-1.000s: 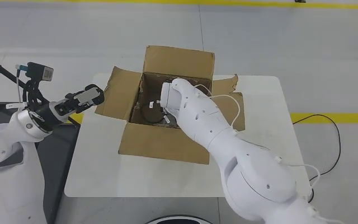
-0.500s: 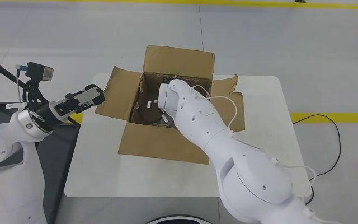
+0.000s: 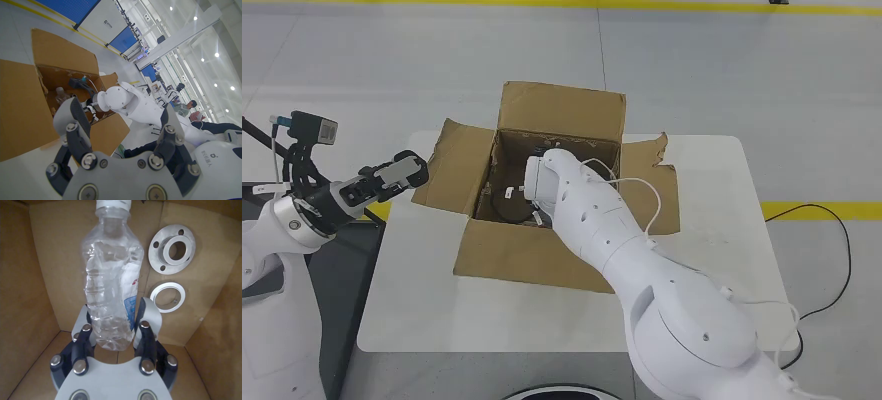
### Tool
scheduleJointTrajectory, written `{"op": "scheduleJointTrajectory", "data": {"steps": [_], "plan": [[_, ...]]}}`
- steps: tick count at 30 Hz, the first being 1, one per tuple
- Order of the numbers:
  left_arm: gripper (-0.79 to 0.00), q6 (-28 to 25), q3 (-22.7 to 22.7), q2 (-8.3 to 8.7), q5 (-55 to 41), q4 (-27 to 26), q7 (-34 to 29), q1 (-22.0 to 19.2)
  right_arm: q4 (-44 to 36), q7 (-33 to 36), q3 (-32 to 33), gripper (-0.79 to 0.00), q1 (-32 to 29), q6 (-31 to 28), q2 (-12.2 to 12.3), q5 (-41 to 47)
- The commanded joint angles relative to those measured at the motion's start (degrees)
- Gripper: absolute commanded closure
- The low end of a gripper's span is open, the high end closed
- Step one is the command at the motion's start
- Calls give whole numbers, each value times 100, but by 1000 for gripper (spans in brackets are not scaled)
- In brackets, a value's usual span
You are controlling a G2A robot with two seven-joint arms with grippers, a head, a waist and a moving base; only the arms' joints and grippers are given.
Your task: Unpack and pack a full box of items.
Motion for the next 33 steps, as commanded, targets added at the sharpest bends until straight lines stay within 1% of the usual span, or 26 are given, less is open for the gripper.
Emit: {"op": "scheduleJointTrajectory", "data": {"steps": [1,10,21,33], "plan": [[-785,0,0,0,0,0,0,0,25,-32,33,0,-2,-30,-7,6],[-785,0,0,0,0,0,0,0,168,-254,332,0,41,-273,21,289],[-785,0,0,0,0,0,0,0,224,-334,682,0,180,-756,152,596],[-785,0,0,0,0,0,0,0,98,-401,947,0,262,-1060,304,677]]}}
